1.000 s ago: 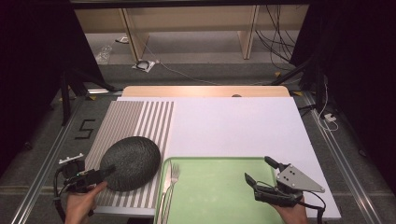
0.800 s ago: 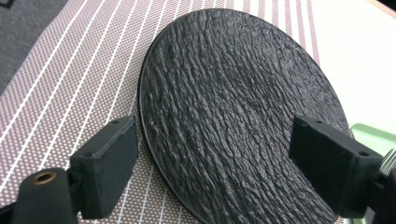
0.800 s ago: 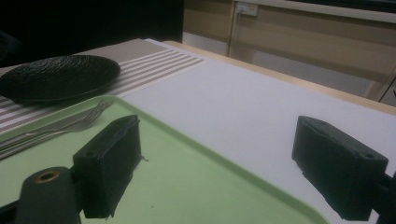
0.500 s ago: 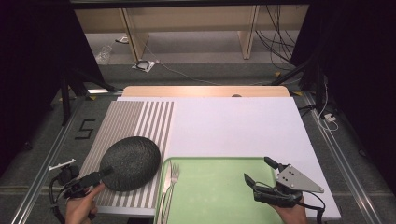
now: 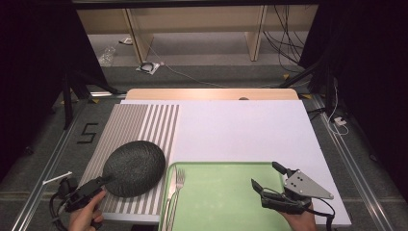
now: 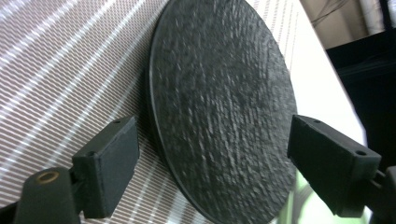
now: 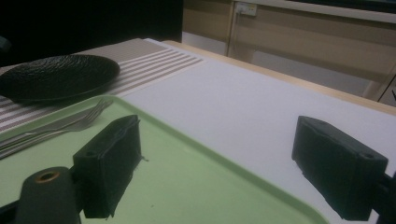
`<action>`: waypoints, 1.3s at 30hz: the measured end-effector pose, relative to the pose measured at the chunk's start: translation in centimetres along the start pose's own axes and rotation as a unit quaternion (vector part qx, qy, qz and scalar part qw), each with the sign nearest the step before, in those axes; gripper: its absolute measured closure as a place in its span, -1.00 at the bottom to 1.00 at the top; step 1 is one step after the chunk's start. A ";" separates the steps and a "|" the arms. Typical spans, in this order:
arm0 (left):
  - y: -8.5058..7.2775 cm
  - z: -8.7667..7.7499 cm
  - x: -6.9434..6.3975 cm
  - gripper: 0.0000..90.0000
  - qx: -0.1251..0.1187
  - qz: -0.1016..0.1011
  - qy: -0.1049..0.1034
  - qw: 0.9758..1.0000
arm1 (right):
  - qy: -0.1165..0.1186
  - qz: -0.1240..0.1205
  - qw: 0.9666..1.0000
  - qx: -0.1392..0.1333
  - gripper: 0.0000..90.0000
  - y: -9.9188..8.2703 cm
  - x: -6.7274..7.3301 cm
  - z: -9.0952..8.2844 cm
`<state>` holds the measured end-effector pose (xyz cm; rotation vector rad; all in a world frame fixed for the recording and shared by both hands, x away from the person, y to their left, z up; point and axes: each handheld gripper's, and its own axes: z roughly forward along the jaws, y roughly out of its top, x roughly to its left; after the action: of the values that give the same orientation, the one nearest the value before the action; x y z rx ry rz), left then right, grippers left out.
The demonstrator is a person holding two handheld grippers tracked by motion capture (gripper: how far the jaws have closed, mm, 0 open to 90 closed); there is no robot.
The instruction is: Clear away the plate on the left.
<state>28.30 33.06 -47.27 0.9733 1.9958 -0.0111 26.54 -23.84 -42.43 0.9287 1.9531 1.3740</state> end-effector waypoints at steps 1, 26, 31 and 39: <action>0.0 0.0 0.1 -0.63 0.002 -0.007 -0.005 1.000 | 0.000 0.000 1.000 0.000 -0.64 0.0 0.0 0.0; -2.6 1.1 1.2 -0.40 0.010 -0.161 -0.066 0.985 | 0.001 0.000 1.000 0.002 -0.64 0.0 0.1 0.0; -3.2 1.6 1.0 -0.33 0.022 -0.173 -0.071 0.982 | 0.000 -0.001 1.000 -0.001 -0.64 0.0 0.1 0.1; -3.8 2.0 0.9 -0.18 0.019 -0.183 -0.077 0.980 | -0.001 -0.003 1.000 0.002 -0.64 0.1 0.1 0.0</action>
<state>27.04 30.33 -50.41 0.5977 2.0077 -0.3191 26.50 -23.74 -42.38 0.9252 1.9559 1.3662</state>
